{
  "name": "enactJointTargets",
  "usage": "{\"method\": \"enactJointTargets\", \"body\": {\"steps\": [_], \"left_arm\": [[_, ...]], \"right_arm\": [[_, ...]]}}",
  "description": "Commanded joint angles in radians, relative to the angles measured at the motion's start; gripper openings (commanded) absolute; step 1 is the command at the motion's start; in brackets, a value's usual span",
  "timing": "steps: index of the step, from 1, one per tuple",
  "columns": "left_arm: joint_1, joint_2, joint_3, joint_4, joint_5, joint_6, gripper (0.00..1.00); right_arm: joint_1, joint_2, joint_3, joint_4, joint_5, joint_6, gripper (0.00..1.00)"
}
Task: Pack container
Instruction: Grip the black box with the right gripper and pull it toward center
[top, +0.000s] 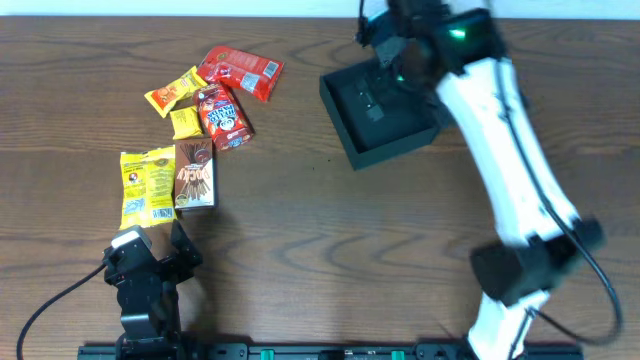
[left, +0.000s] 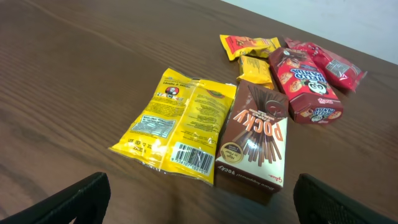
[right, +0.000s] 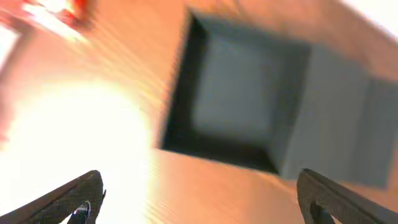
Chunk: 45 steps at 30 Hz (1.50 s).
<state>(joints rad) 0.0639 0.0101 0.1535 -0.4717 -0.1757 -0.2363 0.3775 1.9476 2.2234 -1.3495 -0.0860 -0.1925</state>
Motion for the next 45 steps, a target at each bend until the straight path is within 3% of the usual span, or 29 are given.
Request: {"method": "enactJointTargets", "body": {"steps": [1,4,13,19,23,32,37,45], "left_arm": [[0.004,-0.006,-0.019,-0.002,-0.011,-0.007,0.95],[0.004,-0.006,-0.019,-0.002,-0.011,-0.007,0.95],[0.004,-0.006,-0.019,-0.002,-0.011,-0.007,0.95],[0.004,-0.006,-0.019,-0.002,-0.011,-0.007,0.95],[0.004,-0.006,-0.019,-0.002,-0.011,-0.007,0.95],[0.004,-0.006,-0.019,-0.002,-0.011,-0.007,0.95],[0.004,-0.006,-0.019,-0.002,-0.011,-0.007,0.95],[0.004,-0.006,-0.019,-0.002,-0.011,-0.007,0.95]], "right_arm": [[0.010,-0.025,0.002,0.030,-0.194,0.092,0.99],[0.013,-0.018,-0.004,-0.006,-0.188,0.208,0.99],[-0.003,0.102,-0.126,-0.092,-0.034,0.803,0.99],[-0.006,0.178,-0.193,-0.074,0.011,0.992,0.99],[-0.010,0.232,-0.224,-0.032,0.012,1.008,0.95],[-0.038,0.357,-0.225,-0.004,0.022,1.027,0.73],[-0.050,0.410,-0.225,-0.004,0.022,1.026,0.51],[-0.050,0.410,-0.224,-0.023,0.038,0.980,0.28]]}}
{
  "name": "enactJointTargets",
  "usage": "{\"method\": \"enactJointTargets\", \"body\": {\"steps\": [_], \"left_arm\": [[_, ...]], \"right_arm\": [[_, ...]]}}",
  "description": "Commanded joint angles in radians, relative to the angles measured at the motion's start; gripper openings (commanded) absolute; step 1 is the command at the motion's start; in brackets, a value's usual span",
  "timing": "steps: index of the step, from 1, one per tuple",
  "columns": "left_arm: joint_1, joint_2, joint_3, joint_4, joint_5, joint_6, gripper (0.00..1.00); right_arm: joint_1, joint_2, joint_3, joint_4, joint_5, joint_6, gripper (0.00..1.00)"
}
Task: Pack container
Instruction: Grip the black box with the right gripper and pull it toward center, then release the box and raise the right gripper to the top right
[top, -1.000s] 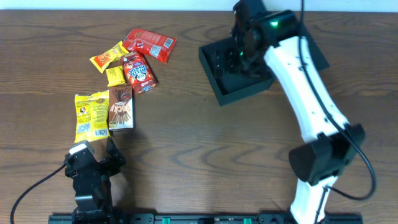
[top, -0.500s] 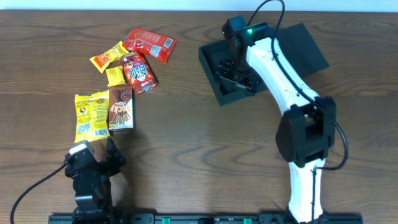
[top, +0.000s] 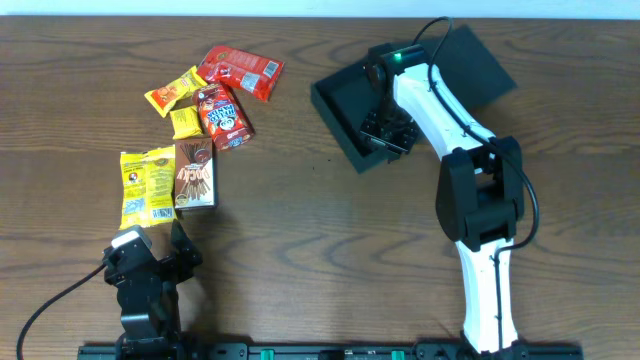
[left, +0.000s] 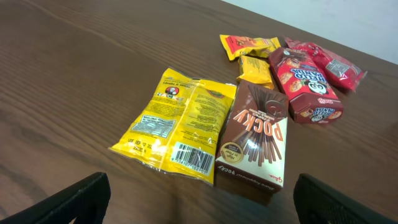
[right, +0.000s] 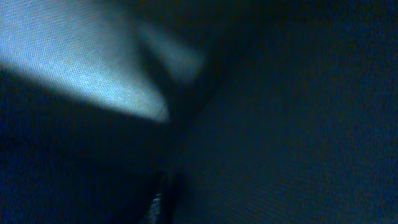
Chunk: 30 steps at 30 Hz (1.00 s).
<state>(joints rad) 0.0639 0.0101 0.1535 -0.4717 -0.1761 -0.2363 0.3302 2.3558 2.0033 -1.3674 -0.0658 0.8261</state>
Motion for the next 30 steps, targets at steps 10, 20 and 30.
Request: {"method": "enactJointTargets", "body": {"steps": [10,20,30], "left_arm": [[0.004,-0.006,-0.019,-0.002,-0.010,-0.007,0.95],[0.004,-0.006,-0.019,-0.002,-0.010,-0.007,0.95],[0.004,-0.006,-0.019,-0.002,-0.010,-0.007,0.95]], "right_arm": [[-0.002,0.000,-0.002,-0.130,0.243,-0.163,0.24],[0.016,0.000,-0.002,-0.140,0.292,-0.420,0.20],[0.118,0.000,-0.002,-0.155,0.339,-0.580,0.20]]}}
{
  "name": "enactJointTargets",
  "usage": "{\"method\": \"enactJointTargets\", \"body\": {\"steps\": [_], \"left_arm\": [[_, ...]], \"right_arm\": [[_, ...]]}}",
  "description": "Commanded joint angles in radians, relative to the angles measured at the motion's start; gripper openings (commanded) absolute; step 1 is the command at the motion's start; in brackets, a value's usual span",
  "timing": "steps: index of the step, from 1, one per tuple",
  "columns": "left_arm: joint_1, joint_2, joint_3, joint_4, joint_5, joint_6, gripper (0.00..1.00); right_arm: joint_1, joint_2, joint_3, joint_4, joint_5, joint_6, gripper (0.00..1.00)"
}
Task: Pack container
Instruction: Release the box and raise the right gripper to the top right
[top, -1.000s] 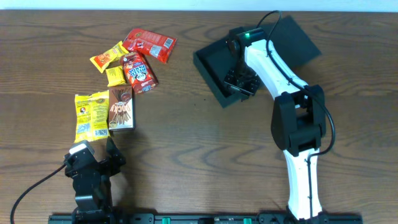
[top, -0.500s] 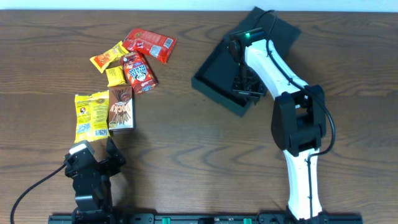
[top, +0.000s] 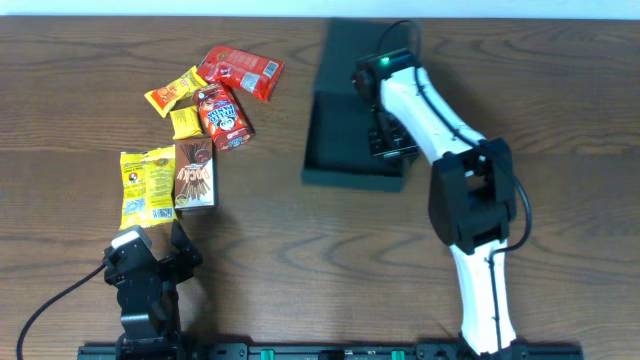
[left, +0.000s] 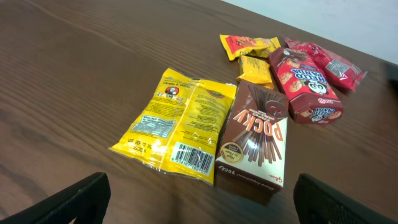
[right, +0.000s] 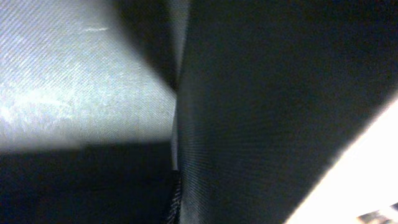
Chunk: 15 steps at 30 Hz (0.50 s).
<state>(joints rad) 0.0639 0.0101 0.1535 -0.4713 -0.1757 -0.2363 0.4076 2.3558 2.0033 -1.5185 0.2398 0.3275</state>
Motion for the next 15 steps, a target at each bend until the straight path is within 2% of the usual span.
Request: {"method": "enactJointTargets", "body": {"steps": [1,7,15], "left_arm": [[0.004,-0.006,-0.019,-0.003,-0.011,-0.007,0.95],[0.004,-0.006,-0.019,-0.003,-0.011,-0.007,0.95],[0.004,-0.006,-0.019,-0.003,-0.011,-0.007,0.95]], "right_arm": [[0.052,0.000,-0.002,-0.002,0.034,-0.082,0.20],[0.055,0.000,-0.003,0.005,0.047,0.006,0.22],[0.037,0.000,-0.003,-0.042,-0.003,0.187,0.11]]}}
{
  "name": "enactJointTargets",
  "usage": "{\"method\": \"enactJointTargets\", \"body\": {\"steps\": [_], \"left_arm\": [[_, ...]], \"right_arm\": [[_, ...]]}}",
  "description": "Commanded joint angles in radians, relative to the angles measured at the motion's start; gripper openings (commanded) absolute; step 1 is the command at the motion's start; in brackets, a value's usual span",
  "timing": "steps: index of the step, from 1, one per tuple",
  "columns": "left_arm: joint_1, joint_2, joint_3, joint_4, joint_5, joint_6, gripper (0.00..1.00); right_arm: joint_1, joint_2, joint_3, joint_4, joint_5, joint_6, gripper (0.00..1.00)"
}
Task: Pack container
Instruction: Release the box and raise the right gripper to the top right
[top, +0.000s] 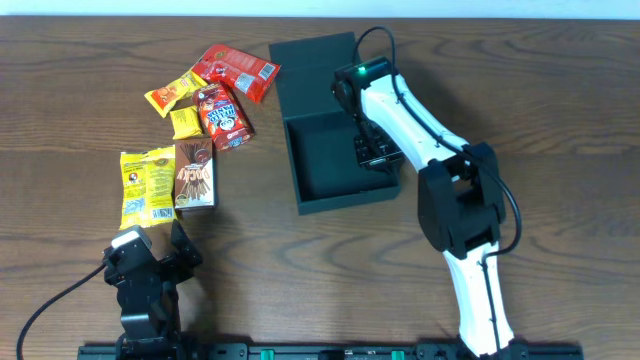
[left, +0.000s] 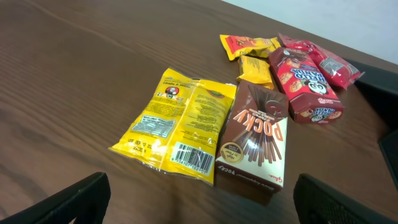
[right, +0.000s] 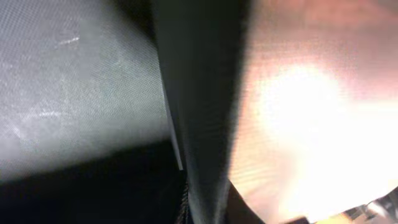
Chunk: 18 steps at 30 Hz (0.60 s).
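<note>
The black container (top: 340, 168) lies open mid-table, its lid (top: 312, 62) flat on the table toward the back left. My right gripper (top: 377, 150) is shut on the box's right wall (right: 199, 93), which fills the right wrist view. To the left lie the snacks: a yellow bag (top: 147, 186), a Pocky box (top: 195, 175), a red cookie pack (top: 222, 115), a red packet (top: 237, 70) and two small yellow packets (top: 176, 92). My left gripper (top: 150, 262) is open near the front edge, short of the yellow bag (left: 180, 127) and the Pocky box (left: 255, 140).
The container's corner (left: 380, 93) shows at the right edge of the left wrist view, just past the red packet. The right arm (top: 455, 200) reaches from the front right across the table to the box. The wooden table (top: 300, 260) runs to its front edge.
The container has shifted left and turned, its lid now pointing to the back left, close to the red packet. My right gripper went with it, still on the wall. The left arm stayed put.
My right gripper was open over the black container at the back right. Then it was down at the box's wall, with the lid lying open to the back right. The box then stood nearer the centre, and now it is turned and close to the snacks.
</note>
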<state>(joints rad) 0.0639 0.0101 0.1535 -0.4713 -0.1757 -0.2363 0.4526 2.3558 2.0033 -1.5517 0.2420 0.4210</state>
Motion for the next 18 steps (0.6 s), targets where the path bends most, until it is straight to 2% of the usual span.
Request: {"method": "enactJointTargets", "body": {"steps": [1,7,18], "left_arm": [[0.004,-0.006,-0.019,-0.003,-0.011,-0.007,0.95],[0.004,-0.006,-0.019,-0.003,-0.011,-0.007,0.95],[0.004,-0.006,-0.019,-0.003,-0.011,-0.007,0.95]], "right_arm": [[-0.008,0.000,-0.003,-0.012,-0.010,0.113,0.10],[-0.006,0.000,-0.003,-0.027,-0.077,0.194,0.02],[-0.006,0.000,-0.003,-0.020,-0.070,0.211,0.04]]}}
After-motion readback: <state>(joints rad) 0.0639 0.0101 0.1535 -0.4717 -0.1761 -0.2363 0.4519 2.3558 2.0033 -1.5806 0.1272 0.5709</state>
